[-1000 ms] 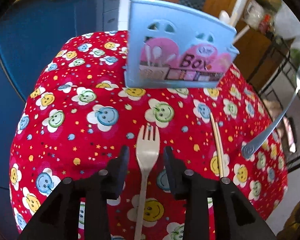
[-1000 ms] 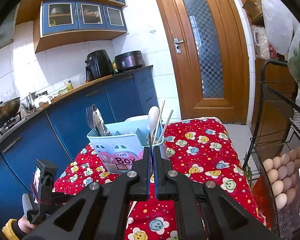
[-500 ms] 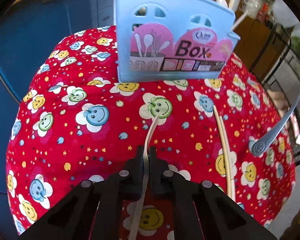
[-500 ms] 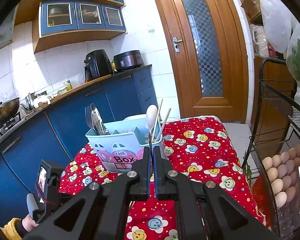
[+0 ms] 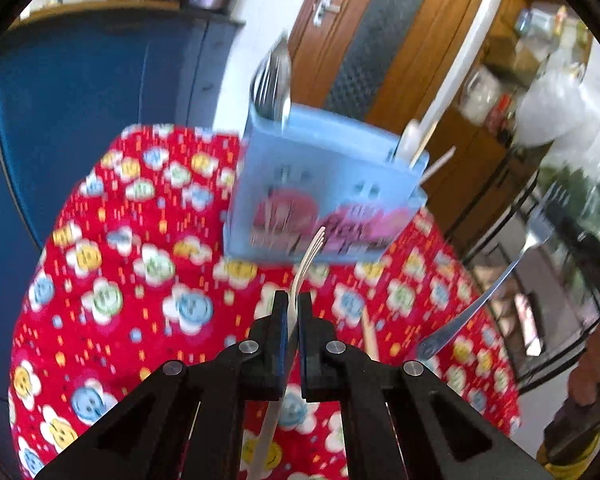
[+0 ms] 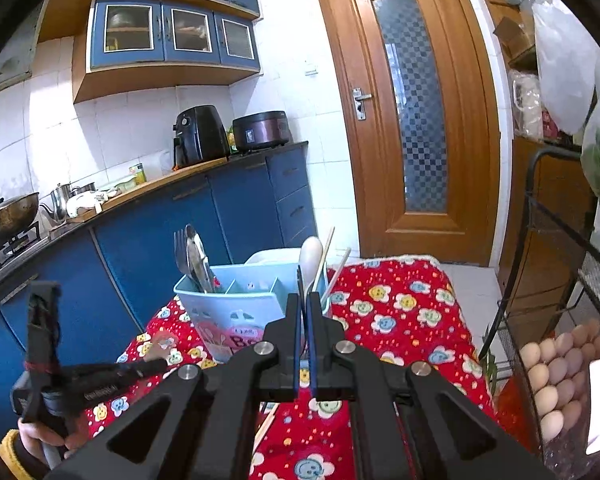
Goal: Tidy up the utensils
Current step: 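Lift the white fork with the left tool while the right tool carries the chopstick over the box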
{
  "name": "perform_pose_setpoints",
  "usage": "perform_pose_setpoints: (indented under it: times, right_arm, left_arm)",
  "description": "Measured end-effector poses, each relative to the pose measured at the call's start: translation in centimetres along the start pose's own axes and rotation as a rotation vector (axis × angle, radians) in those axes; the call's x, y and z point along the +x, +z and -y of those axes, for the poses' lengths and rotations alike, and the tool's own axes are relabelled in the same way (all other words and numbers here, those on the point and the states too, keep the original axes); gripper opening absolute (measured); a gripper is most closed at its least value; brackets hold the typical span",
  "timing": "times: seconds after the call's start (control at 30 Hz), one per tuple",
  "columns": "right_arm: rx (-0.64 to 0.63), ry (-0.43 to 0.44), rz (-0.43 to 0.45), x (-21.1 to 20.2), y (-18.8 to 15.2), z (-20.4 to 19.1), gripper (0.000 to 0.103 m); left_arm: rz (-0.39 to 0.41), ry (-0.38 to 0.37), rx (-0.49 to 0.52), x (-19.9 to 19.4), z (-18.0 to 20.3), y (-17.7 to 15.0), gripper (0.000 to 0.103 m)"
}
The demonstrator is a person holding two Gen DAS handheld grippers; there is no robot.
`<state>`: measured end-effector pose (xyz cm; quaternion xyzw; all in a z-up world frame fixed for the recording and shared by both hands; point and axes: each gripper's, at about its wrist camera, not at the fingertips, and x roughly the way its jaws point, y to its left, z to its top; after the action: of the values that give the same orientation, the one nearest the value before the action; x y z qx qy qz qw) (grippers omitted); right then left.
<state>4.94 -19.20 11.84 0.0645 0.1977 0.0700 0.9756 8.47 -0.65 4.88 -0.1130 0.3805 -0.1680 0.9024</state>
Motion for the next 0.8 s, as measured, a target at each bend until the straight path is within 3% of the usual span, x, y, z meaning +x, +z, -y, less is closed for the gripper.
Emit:
perform_pose_setpoints:
  times: [0.33,0.67,0.8]
  right_arm:
    - [-0.048,-0.041,0.038,1.2,3.3,-0.1,0.004]
    - [-0.060,-0.063,0.049,3.6,5.7,0.4,0.004]
    - [-0.073,-0.061,0.056,4.4,6.3,0.5,0.004]
  left_arm:
    - [0.216,-0.050,0.013,-2.4,1.6,6.0,0.004]
    - [0.375,-0.140,-0.015,-1.8,2.8,12.1,0.004]
    - [0.456,-0.123,-0.005,-1.0,3.4,13.8,0.004]
